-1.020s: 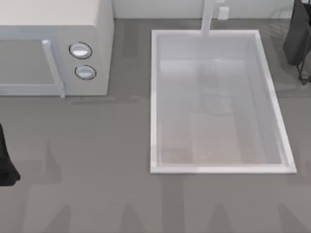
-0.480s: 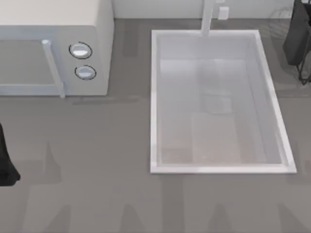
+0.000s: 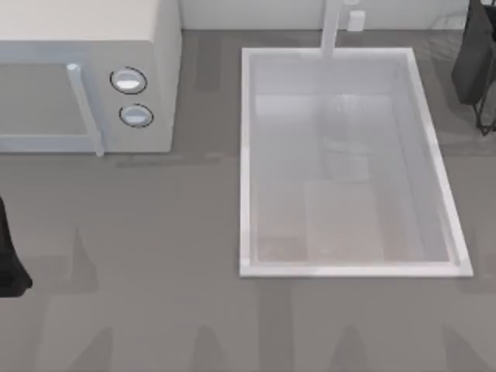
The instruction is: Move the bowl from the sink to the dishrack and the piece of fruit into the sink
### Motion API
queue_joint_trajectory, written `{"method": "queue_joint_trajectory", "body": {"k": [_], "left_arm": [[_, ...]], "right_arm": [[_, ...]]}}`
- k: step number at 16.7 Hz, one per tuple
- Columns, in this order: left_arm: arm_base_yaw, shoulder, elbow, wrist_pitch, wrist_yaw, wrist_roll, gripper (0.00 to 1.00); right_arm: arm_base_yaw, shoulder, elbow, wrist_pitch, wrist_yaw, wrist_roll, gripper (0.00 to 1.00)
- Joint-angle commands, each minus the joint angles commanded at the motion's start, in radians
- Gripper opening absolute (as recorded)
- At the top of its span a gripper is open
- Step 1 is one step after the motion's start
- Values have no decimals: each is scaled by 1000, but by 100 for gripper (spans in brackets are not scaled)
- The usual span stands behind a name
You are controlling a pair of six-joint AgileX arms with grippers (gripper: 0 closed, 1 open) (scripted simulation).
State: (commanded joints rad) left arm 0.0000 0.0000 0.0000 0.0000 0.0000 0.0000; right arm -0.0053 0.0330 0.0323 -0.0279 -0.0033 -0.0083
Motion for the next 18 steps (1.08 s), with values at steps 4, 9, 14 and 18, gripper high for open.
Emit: {"method": "queue_joint_trajectory", "body": {"k": [4, 9, 14, 18], "left_arm": [[0, 0, 0, 0, 0, 0, 100], [0, 0, 0, 0, 0, 0, 100], [0, 0, 0, 0, 0, 0, 100], [0, 0, 0, 0, 0, 0, 100]], "right_arm": [[-38, 192, 171, -146, -6, -41, 100], [-125, 638, 501, -430, -2, -116, 100], [-218, 1168, 855, -732, 4, -198, 100], [-276, 1516, 1093, -928, 5, -255, 100]]}}
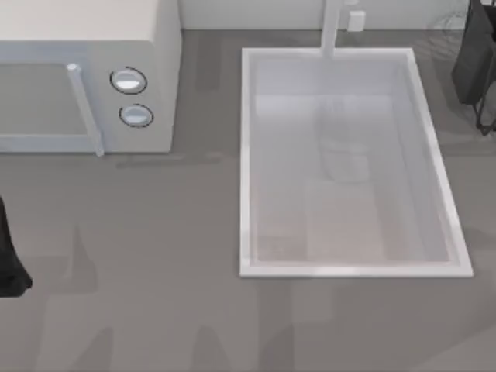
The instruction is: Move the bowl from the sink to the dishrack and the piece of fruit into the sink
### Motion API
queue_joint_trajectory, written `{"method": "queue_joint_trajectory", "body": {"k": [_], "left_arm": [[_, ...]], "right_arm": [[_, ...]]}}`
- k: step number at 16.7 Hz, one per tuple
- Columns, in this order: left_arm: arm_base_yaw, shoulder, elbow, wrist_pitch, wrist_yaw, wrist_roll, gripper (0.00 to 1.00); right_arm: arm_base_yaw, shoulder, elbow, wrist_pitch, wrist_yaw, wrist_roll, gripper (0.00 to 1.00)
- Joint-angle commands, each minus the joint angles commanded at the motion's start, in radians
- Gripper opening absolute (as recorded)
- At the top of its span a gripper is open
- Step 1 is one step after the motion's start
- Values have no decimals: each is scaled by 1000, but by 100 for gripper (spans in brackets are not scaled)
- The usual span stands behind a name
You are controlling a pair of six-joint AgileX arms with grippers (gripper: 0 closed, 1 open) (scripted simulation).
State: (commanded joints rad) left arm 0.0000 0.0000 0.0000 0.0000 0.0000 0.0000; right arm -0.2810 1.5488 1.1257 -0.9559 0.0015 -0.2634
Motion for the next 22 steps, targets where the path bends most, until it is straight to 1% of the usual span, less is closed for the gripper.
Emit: {"method": "queue_joint_trajectory", "body": {"k": [3, 5, 12, 15, 20, 22], "left_arm": [[0, 0, 0, 0, 0, 0, 100], [0, 0, 0, 0, 0, 0, 100], [0, 0, 0, 0, 0, 0, 100], [0, 0, 0, 0, 0, 0, 100], [0, 0, 0, 0, 0, 0, 100], [0, 0, 0, 0, 0, 0, 100]], "right_arm": [[-27, 157, 117, -96, 0, -29, 100], [-36, 209, 156, -129, -1, -40, 100], [-32, 225, 148, -118, -2, -40, 100], [-34, 272, 85, -25, -6, -37, 100], [-35, 369, -40, 222, -2, -35, 100], [-35, 395, -68, 273, -1, -36, 100]]}}
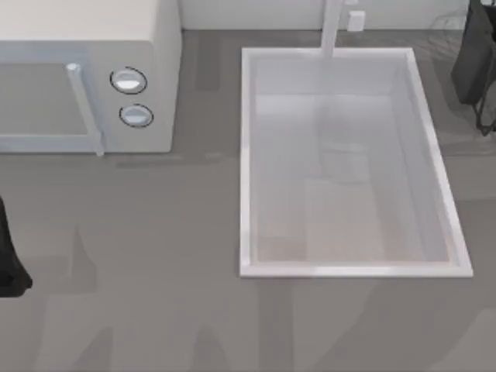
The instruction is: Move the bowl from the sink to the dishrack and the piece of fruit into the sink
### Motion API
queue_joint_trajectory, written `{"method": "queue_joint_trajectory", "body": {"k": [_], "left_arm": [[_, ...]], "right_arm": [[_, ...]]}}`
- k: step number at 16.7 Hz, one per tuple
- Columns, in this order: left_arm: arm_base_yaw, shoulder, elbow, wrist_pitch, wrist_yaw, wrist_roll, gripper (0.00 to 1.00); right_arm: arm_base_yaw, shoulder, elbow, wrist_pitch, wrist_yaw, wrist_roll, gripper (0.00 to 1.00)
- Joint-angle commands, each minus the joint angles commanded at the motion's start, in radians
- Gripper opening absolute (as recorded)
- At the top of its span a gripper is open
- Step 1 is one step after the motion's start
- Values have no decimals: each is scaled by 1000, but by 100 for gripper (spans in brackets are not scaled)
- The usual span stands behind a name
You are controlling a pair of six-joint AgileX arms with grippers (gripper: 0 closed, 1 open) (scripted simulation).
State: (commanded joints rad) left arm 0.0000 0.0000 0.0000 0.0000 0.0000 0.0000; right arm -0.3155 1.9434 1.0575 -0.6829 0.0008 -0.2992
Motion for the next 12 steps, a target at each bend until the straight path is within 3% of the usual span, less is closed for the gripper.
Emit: {"method": "queue_joint_trajectory", "body": {"k": [5, 12], "left_arm": [[0, 0, 0, 0, 0, 0, 100], [0, 0, 0, 0, 0, 0, 100]], "right_arm": [[0, 6, -7, 11, 0, 0, 100], [0, 6, -7, 11, 0, 0, 47]]}}
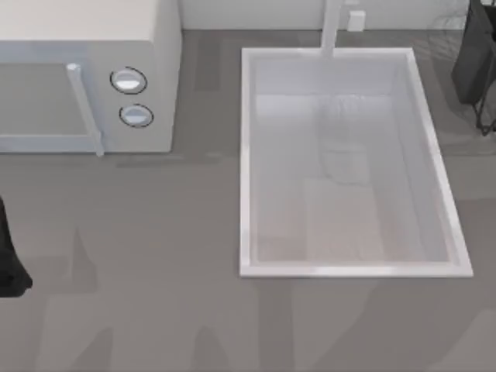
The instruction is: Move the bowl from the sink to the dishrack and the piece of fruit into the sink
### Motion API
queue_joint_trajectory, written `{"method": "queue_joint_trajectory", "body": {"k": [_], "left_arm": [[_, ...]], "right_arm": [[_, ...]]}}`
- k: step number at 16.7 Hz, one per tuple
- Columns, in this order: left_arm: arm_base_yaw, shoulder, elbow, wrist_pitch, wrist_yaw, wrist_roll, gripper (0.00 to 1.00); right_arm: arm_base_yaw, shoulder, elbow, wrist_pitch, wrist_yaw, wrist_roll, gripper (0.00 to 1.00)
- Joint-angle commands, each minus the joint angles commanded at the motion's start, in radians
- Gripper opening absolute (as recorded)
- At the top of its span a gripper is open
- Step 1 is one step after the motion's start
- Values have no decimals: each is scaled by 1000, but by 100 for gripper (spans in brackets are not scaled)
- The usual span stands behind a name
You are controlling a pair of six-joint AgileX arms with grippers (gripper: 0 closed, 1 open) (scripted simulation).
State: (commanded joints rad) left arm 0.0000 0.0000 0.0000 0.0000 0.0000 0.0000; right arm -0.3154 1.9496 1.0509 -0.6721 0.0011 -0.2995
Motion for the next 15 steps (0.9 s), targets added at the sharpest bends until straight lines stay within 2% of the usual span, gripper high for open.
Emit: {"method": "queue_joint_trajectory", "body": {"k": [6, 14, 15], "left_arm": [[0, 0, 0, 0, 0, 0, 100], [0, 0, 0, 0, 0, 0, 100], [0, 0, 0, 0, 0, 0, 100]], "right_arm": [[0, 0, 0, 0, 0, 0, 2], [0, 0, 0, 0, 0, 0, 0], [4, -73, 58, -30, -3, 6, 0]]}}
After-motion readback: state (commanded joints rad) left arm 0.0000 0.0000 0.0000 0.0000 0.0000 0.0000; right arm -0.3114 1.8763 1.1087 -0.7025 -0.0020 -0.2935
